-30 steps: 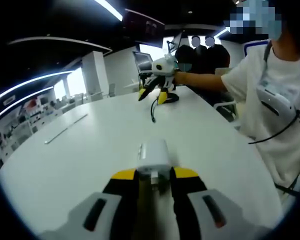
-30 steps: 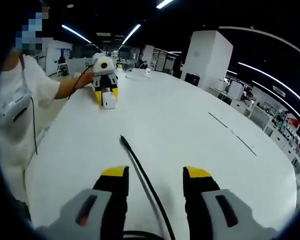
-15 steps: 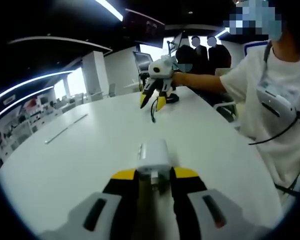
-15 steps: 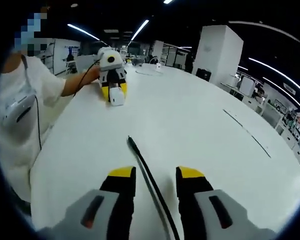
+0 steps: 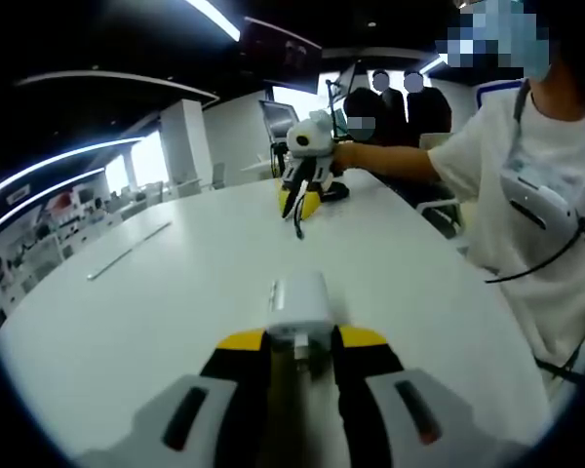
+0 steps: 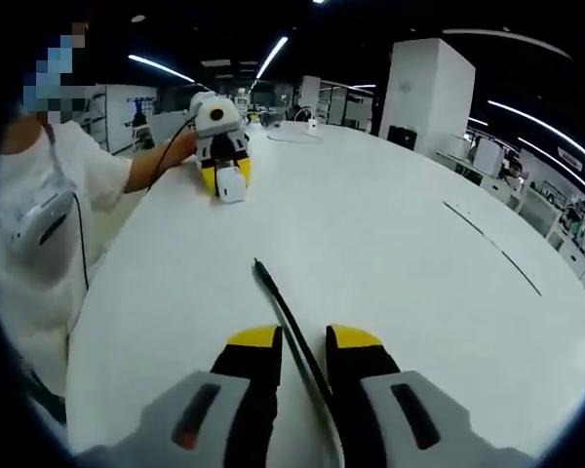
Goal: Plug the desk Type‑C cable into the charger adapter.
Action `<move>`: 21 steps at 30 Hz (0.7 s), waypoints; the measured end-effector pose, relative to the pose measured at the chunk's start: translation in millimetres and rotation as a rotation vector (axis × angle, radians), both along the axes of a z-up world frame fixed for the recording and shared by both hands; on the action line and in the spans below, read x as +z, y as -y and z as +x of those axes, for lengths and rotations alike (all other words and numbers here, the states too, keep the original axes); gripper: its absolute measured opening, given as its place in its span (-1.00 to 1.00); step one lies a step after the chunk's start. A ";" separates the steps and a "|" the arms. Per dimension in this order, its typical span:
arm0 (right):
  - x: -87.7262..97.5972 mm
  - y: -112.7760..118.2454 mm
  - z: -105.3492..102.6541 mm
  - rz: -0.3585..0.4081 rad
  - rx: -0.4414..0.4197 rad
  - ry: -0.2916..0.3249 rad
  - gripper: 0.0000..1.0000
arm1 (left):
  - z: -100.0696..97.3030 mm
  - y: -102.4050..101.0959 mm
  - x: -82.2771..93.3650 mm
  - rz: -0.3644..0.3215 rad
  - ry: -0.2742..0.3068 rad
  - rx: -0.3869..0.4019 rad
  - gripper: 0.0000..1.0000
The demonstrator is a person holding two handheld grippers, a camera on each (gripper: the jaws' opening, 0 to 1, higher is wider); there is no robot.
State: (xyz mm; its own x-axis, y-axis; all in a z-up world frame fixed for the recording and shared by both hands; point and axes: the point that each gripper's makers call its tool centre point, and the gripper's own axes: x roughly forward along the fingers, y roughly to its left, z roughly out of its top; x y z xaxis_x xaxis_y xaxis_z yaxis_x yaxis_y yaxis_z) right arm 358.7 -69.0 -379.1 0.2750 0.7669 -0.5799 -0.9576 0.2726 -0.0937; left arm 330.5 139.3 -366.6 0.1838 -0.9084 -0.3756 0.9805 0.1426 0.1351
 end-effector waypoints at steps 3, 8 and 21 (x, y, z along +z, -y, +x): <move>-0.5 -0.1 -0.7 0.004 0.001 -0.012 -0.78 | -0.1 -0.2 -0.1 -0.001 -0.001 0.000 -0.50; -0.9 -0.7 -1.8 0.015 0.008 -0.028 -0.83 | -0.2 -0.4 -0.4 -0.002 -0.002 -0.001 -0.50; -0.1 -9.9 -11.5 0.018 0.097 -0.003 -0.94 | 1.8 -1.5 -0.1 -0.007 -0.005 -0.006 -0.50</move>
